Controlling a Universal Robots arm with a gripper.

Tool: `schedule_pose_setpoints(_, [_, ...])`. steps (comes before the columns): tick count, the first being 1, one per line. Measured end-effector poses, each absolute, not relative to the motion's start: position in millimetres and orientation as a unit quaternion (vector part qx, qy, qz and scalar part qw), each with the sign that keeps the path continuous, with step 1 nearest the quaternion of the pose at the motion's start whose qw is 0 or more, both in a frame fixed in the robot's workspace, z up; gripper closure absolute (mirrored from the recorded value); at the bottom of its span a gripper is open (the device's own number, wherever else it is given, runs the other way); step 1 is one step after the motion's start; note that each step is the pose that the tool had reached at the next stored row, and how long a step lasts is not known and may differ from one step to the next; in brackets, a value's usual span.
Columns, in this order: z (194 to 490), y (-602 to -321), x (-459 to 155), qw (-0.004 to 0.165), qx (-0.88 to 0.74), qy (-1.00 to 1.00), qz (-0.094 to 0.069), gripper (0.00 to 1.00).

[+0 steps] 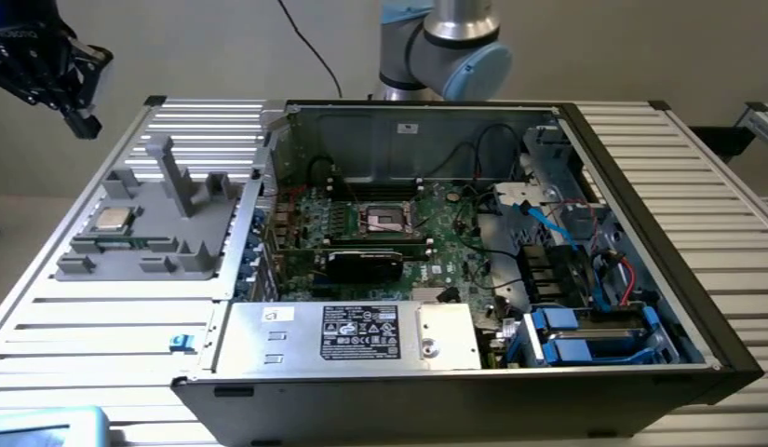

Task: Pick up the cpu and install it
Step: 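Reach for the cpu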

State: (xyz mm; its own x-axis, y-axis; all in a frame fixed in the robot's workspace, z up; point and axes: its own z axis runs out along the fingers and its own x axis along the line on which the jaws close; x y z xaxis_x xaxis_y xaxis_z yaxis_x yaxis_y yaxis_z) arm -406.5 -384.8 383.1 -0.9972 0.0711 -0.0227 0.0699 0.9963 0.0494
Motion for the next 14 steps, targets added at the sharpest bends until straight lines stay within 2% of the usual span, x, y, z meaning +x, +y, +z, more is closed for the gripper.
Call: schedule_pose_setpoints(14, [374.3,-357.7,-457.2,0.012,0.035,0.999,0.024,0.89])
